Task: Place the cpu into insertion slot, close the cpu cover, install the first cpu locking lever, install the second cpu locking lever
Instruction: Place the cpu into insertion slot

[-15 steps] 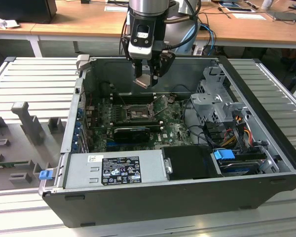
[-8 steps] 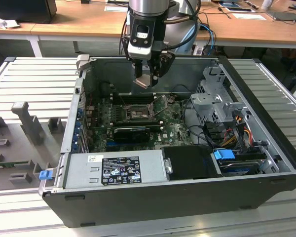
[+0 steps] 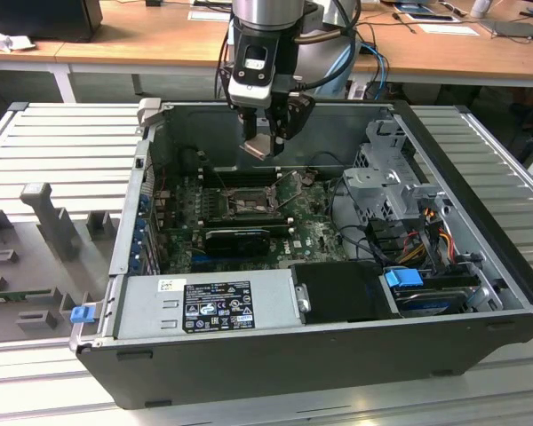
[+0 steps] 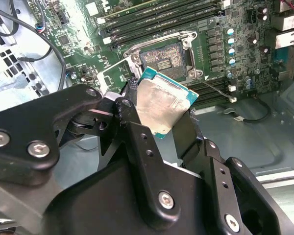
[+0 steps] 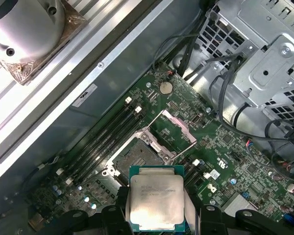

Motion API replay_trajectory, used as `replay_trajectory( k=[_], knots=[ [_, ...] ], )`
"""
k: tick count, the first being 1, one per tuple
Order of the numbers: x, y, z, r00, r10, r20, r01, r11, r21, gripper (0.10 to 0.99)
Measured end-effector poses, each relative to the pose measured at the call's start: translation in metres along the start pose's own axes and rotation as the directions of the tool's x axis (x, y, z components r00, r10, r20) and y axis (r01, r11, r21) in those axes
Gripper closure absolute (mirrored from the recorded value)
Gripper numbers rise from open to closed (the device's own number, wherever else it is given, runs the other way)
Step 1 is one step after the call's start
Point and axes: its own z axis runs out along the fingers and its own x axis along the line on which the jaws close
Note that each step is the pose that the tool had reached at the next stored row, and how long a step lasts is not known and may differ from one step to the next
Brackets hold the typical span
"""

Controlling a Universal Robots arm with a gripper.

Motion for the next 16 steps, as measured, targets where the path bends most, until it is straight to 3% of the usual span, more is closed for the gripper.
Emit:
replay_trajectory(
  k=[16],
  knots=[
    [0.0000, -0.0001, 0.0019, 0.9997, 0.024, 0.0019, -0.024, 0.9997, 0.000, 0.557]
  ],
)
